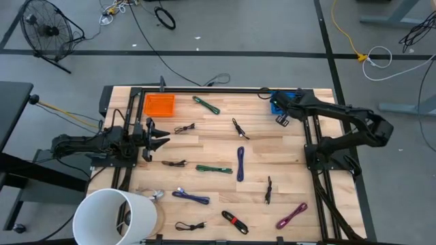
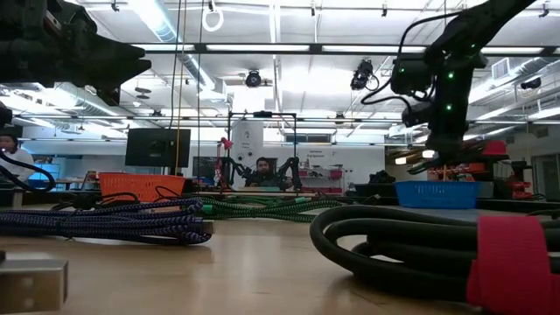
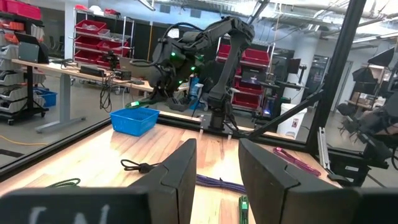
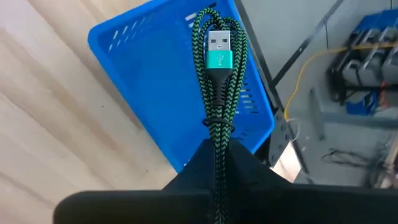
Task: Pick & Place USB Port
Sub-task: Put the green charger cable into the blue bin
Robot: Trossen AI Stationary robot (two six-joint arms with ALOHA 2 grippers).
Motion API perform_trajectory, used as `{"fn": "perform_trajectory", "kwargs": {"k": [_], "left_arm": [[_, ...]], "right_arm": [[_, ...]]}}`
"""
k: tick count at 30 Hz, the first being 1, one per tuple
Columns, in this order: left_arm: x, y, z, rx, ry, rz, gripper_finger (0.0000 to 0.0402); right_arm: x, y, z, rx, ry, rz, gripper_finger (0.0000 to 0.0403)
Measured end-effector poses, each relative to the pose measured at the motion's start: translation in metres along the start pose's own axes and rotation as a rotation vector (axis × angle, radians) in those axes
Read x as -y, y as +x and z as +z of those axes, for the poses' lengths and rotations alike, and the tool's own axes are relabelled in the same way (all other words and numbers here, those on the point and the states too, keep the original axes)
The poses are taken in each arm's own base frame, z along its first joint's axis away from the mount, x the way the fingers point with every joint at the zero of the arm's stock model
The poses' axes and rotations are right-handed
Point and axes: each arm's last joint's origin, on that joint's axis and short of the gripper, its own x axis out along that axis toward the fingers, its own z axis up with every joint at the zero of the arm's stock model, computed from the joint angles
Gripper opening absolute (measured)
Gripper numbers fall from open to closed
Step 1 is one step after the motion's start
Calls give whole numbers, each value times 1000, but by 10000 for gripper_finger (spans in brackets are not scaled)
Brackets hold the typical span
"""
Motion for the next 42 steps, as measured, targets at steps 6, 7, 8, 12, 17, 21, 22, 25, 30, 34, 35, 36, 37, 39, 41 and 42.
{"fn": "perform_trajectory", "kwargs": {"k": [6, 7, 8, 12, 17, 21, 22, 25, 30, 34, 35, 36, 37, 39, 41, 42], "left_arm": [[0, 0, -1, -12, 2, 2, 124], [0, 0, -1, -14, 3, 3, 124], [0, 0, -1, -14, 3, 3, 124], [0, 0, -1, -15, 3, 3, 124], [0, 0, -2, -17, 4, 4, 124], [0, 0, -2, -20, 4, 4, 124], [0, 0, -2, -20, 4, 4, 124], [0, 0, -2, -20, 4, 4, 124], [0, 0, -2, -20, 4, 4, 124], [0, 0, -2, -20, 4, 4, 124], [0, 0, -2, -20, 4, 4, 124], [0, 0, -2, -21, 4, 4, 124], [0, 0, -2, -20, 4, 4, 124], [0, 0, -2, -20, 4, 4, 124], [0, 0, -2, -21, 4, 4, 124], [0, 0, -2, -21, 4, 4, 124]], "right_arm": [[-4, 8, 2, -46, -83, -55, 4], [-4, 9, 3, -48, -89, -60, 4], [-4, 10, 4, -44, -95, -59, 4], [-4, 12, 7, -25, -106, -55, 4], [0, 17, 10, -20, -115, -60, 4], [6, 21, 8, -42, -116, -64, 4], [8, 23, 7, -49, -111, -65, 4], [12, 25, 6, -63, -91, -69, 4], [18, 29, 5, -66, -69, -67, 4], [18, 30, 6, -52, -73, -38, 5], [18, 30, 6, -49, -73, -33, 5], [18, 30, 6, -47, -73, -26, 5], [17, 30, 6, -45, -74, -18, 5], [17, 30, 6, -41, -80, -9, 5], [17, 30, 7, -33, -75, -8, 5], [17, 30, 8, -28, -73, -5, 5]]}}
